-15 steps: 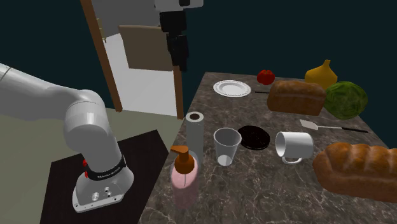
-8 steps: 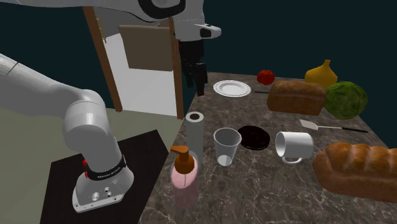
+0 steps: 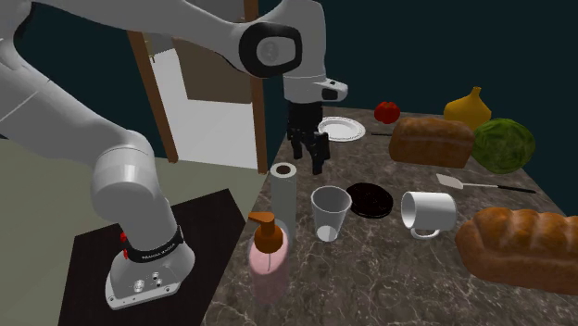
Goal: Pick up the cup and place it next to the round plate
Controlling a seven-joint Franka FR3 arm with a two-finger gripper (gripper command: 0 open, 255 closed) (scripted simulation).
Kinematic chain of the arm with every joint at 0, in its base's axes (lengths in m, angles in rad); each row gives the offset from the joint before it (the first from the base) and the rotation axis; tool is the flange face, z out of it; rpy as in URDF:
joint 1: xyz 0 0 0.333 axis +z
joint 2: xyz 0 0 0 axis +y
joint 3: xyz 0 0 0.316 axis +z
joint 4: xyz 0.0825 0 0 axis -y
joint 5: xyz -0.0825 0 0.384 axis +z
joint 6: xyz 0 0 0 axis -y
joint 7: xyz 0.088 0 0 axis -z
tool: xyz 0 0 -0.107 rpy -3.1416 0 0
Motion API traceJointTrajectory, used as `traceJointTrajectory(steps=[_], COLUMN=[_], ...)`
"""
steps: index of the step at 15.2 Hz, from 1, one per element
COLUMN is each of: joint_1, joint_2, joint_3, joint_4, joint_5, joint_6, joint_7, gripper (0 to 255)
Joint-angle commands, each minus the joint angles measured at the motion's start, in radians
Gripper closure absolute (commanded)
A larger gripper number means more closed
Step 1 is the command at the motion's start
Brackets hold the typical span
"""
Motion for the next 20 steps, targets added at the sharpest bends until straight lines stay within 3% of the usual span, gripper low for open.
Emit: traceJointTrajectory(steps=[1, 3, 11, 19, 20], joint_1=[-0.006, -0.010, -0.019, -0.019, -0.019], joint_2=[0.070, 0.139, 0.220, 0.220, 0.220], joint_3=[-0.027, -0.051, -0.073, -0.073, -0.073], joint_4=[-0.005, -0.002, -0.051, -0.051, -0.051], joint_5=[-0.013, -0.020, -0.034, -0.034, -0.034], joint_6=[0.077, 0.143, 0.275, 0.275, 0.275], joint_7=[-0.026, -0.051, -0.053, -0.053, -0.053], gripper=[0, 0, 0, 0, 255])
